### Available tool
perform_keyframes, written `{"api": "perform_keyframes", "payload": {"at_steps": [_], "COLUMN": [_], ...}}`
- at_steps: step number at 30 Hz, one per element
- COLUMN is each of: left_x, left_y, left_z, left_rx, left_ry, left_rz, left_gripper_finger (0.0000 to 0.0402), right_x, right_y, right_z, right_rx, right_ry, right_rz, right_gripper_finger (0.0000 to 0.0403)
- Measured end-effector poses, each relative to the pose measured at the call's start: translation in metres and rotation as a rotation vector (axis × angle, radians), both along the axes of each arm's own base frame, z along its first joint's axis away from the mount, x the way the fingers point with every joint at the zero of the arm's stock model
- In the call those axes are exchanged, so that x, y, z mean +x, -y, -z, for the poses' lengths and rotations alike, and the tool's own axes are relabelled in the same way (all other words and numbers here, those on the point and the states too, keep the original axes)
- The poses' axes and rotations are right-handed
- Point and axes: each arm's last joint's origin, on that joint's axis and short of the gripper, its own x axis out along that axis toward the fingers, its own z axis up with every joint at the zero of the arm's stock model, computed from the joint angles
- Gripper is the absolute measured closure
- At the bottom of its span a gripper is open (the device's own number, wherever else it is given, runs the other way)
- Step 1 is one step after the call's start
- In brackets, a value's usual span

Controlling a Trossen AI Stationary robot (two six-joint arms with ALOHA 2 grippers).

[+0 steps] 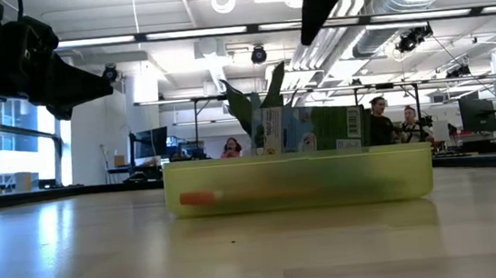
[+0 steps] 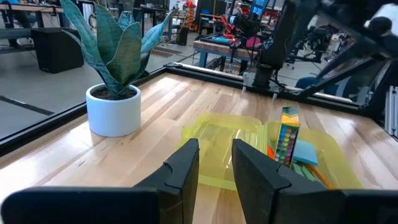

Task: Pack school essentials
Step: Put the yellow crayon box into the yellow supply box

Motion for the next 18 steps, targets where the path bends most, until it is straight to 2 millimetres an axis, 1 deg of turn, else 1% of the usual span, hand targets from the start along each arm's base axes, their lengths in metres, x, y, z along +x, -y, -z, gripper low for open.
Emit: {"api": "perform_keyframes", "payload": {"at_steps": [3, 8, 13, 15, 18], "left_x": [0.0, 0.0, 0.0, 0.0, 0.0], "left_y": [0.0, 0.0, 0.0, 0.0, 0.0], "left_z": [0.0, 0.0, 0.0, 0.0, 0.0], "left_rx": [0.0, 0.0, 0.0, 0.0, 0.0], "left_ry": [0.0, 0.0, 0.0, 0.0, 0.0], "left_rz": [0.0, 0.0, 0.0, 0.0, 0.0], "left_gripper_finger": [0.0316, 0.0316, 0.0316, 0.0316, 0.0316], "right_x": [-0.006, -0.018, -0.028, -0.03, -0.032], "right_y": [0.019, 0.047, 0.061, 0.064, 0.067], "right_z": [0.009, 0.033, 0.056, 0.067, 0.078], "right_rx": [0.087, 0.171, 0.189, 0.211, 0.223], "right_ry": [0.009, 0.125, 0.204, 0.2, 0.203], "right_rz": [0.011, 0.038, 0.046, 0.047, 0.051], "right_gripper_finger": [0.0161, 0.0232, 0.0303, 0.0322, 0.0341]}}
